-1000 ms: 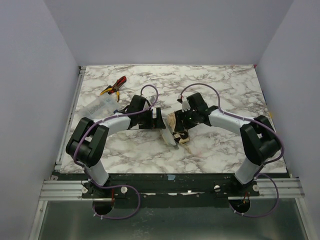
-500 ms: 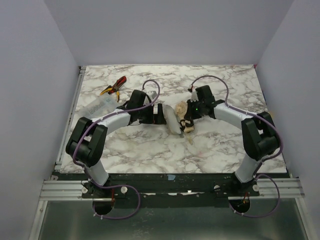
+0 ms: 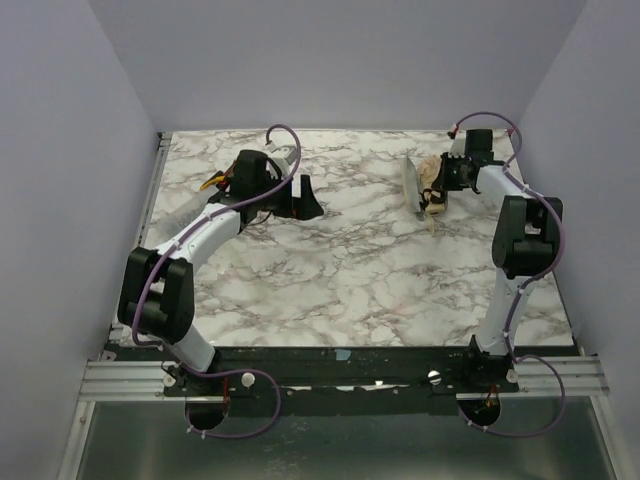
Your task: Open the umbrella
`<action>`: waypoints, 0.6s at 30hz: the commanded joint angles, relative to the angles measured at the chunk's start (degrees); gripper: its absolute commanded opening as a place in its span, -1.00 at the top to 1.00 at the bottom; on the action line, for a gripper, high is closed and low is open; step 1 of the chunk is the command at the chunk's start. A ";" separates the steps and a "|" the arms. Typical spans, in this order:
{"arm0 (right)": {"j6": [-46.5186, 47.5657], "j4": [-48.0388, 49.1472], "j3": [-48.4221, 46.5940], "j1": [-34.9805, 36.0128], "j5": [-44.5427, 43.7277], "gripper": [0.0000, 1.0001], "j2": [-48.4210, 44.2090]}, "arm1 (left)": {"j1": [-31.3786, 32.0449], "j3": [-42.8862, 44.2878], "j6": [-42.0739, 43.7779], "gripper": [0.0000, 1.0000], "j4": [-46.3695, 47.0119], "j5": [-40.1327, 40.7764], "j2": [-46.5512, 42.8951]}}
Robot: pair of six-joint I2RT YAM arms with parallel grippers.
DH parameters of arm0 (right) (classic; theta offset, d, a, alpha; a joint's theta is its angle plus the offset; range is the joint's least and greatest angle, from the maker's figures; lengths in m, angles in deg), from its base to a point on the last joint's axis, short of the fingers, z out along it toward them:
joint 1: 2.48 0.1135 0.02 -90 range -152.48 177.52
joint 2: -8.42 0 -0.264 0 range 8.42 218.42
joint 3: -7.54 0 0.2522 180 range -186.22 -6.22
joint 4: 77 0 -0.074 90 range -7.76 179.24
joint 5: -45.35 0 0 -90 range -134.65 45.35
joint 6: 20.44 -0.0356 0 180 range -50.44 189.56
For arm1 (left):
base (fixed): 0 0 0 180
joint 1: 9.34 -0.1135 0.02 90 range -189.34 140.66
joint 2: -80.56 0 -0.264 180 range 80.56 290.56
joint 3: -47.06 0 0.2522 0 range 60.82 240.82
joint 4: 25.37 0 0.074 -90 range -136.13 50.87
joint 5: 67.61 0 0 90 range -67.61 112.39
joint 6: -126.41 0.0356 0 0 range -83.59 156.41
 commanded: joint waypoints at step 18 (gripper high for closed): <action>5.51 -6.90 -18.73 -0.98 15.08 0.99 -3.01 | -6.33 -0.34 3.58 -0.97 1.94 -5.06 -7.28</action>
